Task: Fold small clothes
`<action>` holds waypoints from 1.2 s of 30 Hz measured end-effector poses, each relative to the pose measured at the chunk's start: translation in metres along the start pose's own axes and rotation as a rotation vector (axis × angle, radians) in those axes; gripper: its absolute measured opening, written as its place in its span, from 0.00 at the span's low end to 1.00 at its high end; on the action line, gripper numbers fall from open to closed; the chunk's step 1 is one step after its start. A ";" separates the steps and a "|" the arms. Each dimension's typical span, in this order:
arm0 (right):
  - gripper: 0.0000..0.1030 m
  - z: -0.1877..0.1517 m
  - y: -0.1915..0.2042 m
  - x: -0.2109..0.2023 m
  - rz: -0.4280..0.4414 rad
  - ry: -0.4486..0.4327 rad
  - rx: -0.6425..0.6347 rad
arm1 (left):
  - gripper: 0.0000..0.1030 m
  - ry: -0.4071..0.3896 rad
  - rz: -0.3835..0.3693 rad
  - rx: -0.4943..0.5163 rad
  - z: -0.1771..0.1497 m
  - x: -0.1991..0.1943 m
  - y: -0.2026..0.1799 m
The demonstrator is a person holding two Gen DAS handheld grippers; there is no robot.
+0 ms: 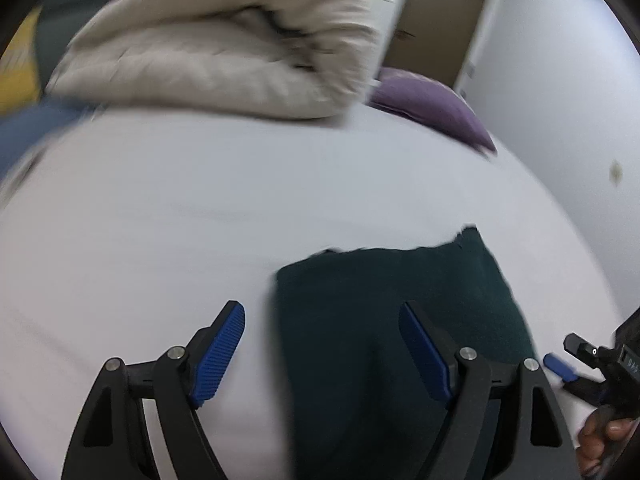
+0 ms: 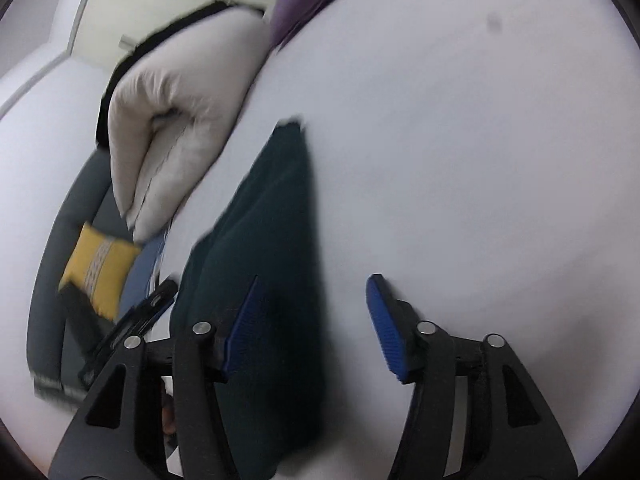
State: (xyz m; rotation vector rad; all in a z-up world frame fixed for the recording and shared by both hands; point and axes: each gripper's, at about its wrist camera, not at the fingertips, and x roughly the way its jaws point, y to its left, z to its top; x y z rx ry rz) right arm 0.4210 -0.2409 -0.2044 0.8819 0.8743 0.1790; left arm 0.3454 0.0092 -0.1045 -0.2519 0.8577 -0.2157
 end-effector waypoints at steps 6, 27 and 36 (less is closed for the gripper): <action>0.73 0.021 0.019 -0.003 0.094 0.113 -0.059 | 0.79 0.137 -0.147 -0.219 -0.023 0.005 0.049; 0.32 0.001 0.056 0.050 0.001 0.314 -0.227 | 0.28 0.298 -0.216 -0.147 -0.021 0.019 0.005; 0.31 -0.048 0.091 -0.080 0.082 0.229 -0.302 | 0.28 0.211 -0.251 0.009 -0.060 -0.109 -0.043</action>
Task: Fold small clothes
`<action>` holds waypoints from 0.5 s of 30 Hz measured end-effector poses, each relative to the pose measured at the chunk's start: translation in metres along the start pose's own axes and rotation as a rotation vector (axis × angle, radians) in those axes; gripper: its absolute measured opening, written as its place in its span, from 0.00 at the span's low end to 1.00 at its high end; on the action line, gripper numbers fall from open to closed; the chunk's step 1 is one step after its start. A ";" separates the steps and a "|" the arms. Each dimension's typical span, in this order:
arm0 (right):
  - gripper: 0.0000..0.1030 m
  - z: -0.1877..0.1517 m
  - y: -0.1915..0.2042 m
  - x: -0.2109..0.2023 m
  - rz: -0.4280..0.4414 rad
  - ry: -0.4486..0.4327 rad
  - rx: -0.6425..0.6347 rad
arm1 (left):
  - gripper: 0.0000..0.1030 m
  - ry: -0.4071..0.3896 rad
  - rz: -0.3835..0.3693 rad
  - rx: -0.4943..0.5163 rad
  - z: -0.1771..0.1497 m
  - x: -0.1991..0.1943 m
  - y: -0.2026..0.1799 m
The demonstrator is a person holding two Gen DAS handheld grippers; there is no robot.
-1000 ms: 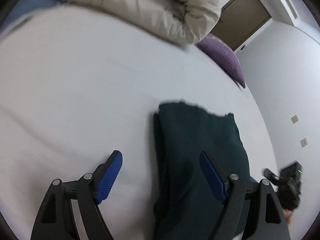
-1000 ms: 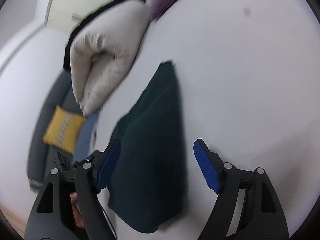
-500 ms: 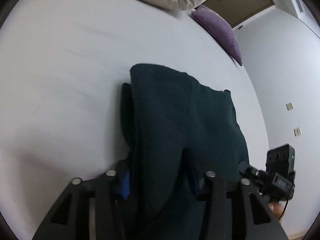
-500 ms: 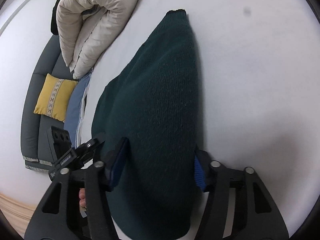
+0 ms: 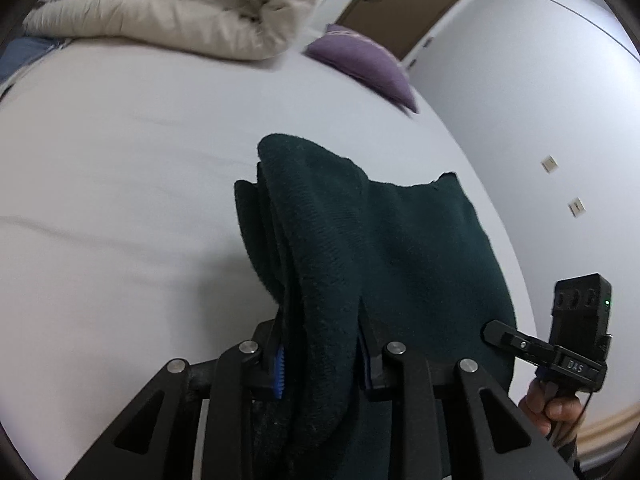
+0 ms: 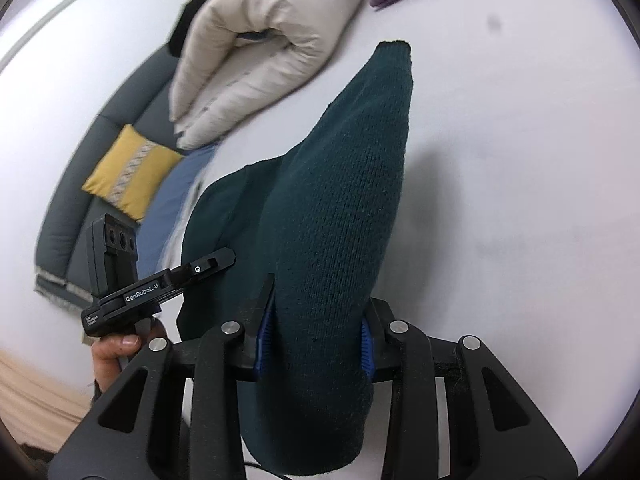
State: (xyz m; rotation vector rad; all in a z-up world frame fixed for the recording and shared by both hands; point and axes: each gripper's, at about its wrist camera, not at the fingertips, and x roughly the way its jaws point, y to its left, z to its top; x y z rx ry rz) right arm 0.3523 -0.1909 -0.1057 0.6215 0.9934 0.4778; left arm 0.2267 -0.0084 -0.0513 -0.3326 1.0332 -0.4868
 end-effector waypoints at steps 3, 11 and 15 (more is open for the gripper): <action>0.31 -0.036 0.005 -0.033 0.032 -0.002 -0.001 | 0.28 0.008 0.004 0.044 -0.036 -0.019 -0.019; 0.31 -0.129 -0.040 -0.049 0.045 0.059 0.091 | 0.33 0.128 0.050 -0.044 -0.126 0.018 0.002; 0.33 -0.157 -0.088 -0.027 0.059 0.072 0.209 | 0.43 0.110 -0.023 -0.131 -0.136 0.032 0.026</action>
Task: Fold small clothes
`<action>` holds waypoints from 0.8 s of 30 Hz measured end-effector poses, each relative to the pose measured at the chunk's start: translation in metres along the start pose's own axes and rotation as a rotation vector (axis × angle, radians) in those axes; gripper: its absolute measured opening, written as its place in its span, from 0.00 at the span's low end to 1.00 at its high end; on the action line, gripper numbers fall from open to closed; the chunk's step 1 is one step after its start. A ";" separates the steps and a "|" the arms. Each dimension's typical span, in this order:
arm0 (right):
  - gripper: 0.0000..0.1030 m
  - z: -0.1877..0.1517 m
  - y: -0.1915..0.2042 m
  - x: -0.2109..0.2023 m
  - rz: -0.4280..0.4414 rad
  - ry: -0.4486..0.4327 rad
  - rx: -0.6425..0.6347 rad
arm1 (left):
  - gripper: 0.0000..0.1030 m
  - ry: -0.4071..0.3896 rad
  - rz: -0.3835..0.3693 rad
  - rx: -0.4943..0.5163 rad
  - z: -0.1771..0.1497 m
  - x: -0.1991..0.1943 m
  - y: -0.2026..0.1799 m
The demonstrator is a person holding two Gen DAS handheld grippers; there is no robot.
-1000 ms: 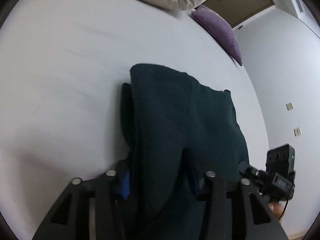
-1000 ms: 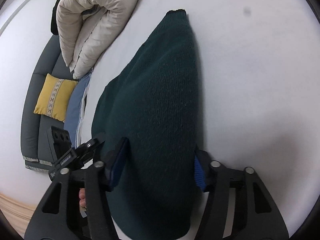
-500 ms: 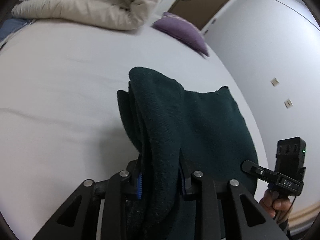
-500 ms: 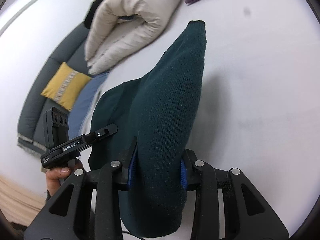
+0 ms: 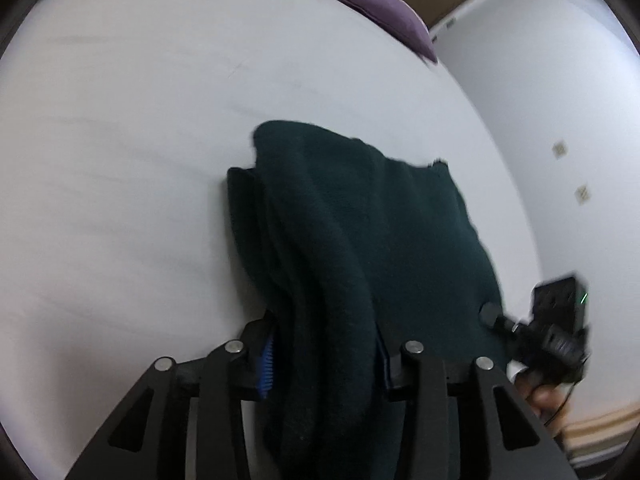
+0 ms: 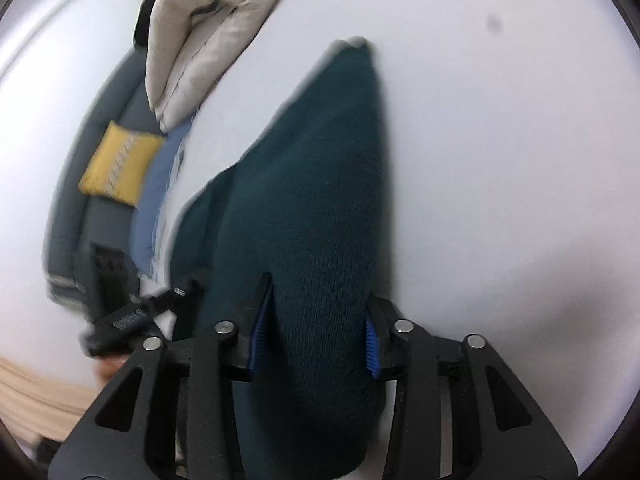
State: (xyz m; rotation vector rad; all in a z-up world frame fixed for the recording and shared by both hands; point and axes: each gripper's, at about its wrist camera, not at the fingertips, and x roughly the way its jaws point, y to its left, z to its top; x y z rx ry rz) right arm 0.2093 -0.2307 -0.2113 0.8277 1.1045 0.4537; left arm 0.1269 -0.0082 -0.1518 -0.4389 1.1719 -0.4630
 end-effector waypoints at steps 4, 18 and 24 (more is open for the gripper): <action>0.34 -0.012 0.000 -0.005 0.013 -0.050 -0.030 | 0.43 -0.011 0.012 0.024 -0.001 -0.003 -0.004; 0.39 -0.013 0.022 0.010 -0.032 -0.113 0.015 | 0.54 -0.054 0.107 0.084 0.009 -0.007 -0.009; 0.34 -0.020 0.031 0.006 -0.060 -0.116 0.035 | 0.41 -0.038 0.143 0.154 0.011 -0.003 -0.022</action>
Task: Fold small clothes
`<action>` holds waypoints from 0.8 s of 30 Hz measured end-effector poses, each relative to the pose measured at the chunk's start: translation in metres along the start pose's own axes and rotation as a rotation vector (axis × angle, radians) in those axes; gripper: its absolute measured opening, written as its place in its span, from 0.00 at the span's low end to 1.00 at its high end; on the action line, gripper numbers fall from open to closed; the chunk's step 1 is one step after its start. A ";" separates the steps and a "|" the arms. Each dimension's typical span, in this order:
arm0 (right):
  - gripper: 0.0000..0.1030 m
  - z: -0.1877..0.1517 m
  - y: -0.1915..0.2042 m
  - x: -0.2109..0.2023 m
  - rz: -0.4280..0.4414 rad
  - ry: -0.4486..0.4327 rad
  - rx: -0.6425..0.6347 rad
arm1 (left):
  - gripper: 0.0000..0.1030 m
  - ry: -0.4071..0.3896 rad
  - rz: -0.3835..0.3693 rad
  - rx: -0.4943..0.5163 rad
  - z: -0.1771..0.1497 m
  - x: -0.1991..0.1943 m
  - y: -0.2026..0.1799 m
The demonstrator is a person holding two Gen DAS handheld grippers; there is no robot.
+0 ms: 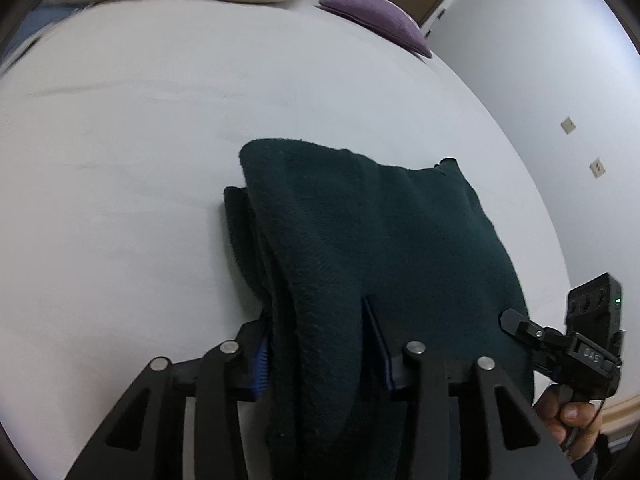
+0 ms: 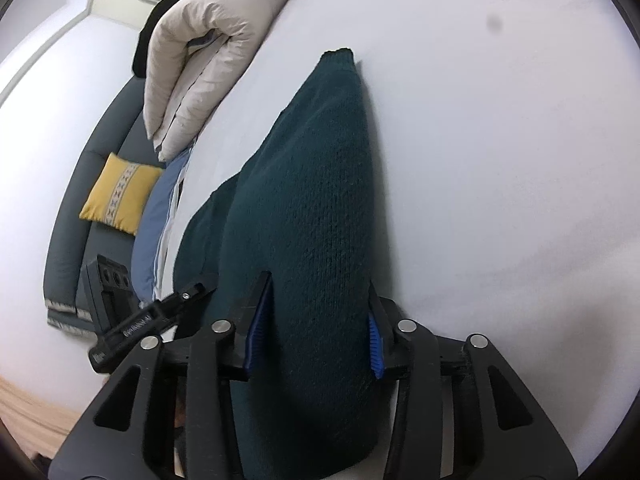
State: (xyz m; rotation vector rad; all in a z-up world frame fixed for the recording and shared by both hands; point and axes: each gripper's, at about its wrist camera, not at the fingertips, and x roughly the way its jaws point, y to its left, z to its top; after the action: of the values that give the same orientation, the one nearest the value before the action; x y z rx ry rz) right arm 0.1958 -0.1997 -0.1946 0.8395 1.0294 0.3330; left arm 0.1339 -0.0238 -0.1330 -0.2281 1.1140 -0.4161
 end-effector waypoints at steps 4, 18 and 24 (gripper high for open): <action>0.34 -0.008 0.004 -0.006 0.006 -0.013 0.016 | 0.47 0.007 0.017 0.025 0.000 0.004 0.001; 0.48 -0.004 0.025 -0.067 -0.156 -0.215 -0.076 | 0.94 -0.432 0.331 0.174 -0.031 -0.105 -0.057; 0.71 -0.040 0.109 -0.115 -0.365 -0.440 -0.397 | 1.00 -0.715 0.437 0.219 -0.055 -0.169 -0.105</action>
State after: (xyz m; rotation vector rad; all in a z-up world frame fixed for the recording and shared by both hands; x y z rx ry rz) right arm 0.1181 -0.1800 -0.0517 0.3313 0.6535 0.0304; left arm -0.0015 -0.0438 0.0218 0.0667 0.3870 -0.0438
